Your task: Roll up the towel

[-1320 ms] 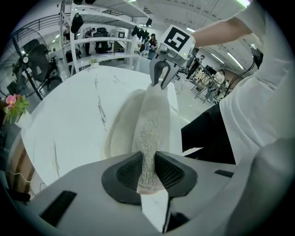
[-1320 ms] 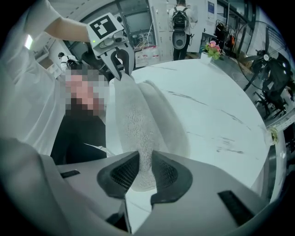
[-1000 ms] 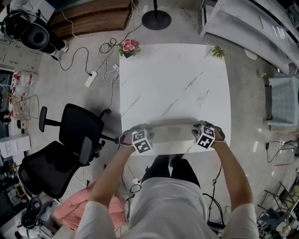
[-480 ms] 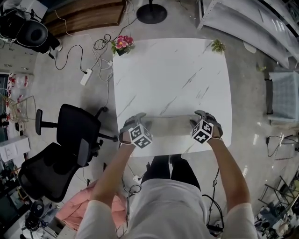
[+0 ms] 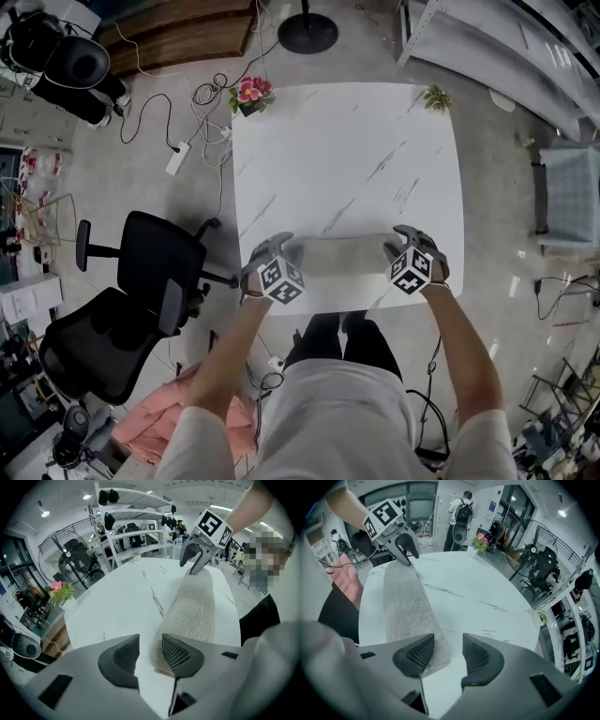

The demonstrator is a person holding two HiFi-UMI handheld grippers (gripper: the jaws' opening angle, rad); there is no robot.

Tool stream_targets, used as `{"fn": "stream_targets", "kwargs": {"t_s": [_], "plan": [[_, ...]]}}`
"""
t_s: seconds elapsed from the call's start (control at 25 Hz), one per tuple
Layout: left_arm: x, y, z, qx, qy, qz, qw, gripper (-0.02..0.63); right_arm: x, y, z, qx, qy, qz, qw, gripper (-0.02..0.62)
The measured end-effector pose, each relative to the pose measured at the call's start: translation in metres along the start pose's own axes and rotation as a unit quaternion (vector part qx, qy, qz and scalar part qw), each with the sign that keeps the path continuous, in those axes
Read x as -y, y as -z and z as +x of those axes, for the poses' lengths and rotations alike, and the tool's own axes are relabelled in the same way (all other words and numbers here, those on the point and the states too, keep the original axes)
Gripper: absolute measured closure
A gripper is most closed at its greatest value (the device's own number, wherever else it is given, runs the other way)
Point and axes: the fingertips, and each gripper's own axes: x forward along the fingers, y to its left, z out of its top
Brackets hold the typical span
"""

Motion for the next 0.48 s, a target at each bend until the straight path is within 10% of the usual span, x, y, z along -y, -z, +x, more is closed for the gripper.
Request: {"fn": "stream_targets", "kwargs": {"t_s": [0.48], "plan": [[0.006,-0.029,-0.102,0.116,-0.01,-0.125,0.9853,0.518,0.004,-0.049,-0.127,0.13,0.091,0.084,0.984,0.489]]}}
